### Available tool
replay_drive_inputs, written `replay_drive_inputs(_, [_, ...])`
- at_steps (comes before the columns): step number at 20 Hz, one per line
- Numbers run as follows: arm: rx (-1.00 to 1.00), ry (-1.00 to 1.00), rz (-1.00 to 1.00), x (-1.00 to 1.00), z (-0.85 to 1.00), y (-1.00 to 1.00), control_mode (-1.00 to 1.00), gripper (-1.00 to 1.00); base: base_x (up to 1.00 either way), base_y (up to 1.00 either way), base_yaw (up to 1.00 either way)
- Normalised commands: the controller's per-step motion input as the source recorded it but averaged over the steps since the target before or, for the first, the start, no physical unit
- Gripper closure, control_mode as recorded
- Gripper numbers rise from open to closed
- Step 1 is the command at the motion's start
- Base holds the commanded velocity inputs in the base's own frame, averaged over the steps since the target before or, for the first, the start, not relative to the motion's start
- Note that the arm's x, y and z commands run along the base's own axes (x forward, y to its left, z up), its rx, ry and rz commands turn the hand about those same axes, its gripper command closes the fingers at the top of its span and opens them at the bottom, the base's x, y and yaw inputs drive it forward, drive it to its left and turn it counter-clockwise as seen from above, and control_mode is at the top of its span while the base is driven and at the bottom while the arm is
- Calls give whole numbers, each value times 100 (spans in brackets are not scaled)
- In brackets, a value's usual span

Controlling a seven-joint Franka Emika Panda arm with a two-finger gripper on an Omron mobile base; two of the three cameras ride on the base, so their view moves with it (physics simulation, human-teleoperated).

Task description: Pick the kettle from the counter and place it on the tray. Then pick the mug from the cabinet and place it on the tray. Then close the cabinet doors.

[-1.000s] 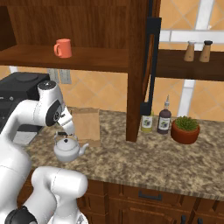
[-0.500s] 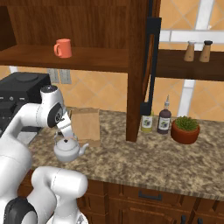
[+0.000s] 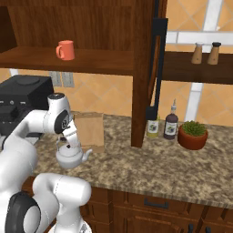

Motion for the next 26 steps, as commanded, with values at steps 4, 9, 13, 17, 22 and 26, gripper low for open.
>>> replay_drive_inputs(4, [0, 0, 0, 0, -15, 0, -100, 100, 0, 0, 0])
replay_drive_inputs(9, [0, 7, 0, -2, -26, -1, -100, 100, 0, 0, 0])
replay_drive_inputs(13, [0, -1, 0, -17, -13, -11, -100, 100, 0, 0, 0])
replay_drive_inputs(17, [1, -2, -4, -11, 37, -1, -100, 100, 0, 0, 0])
replay_drive_inputs(22, [0, -15, -2, -54, 60, 0, -100, 100, 0, 0, 0])
replay_drive_inputs(26, [0, -17, 0, -27, 53, 0, -100, 100, 0, 0, 0])
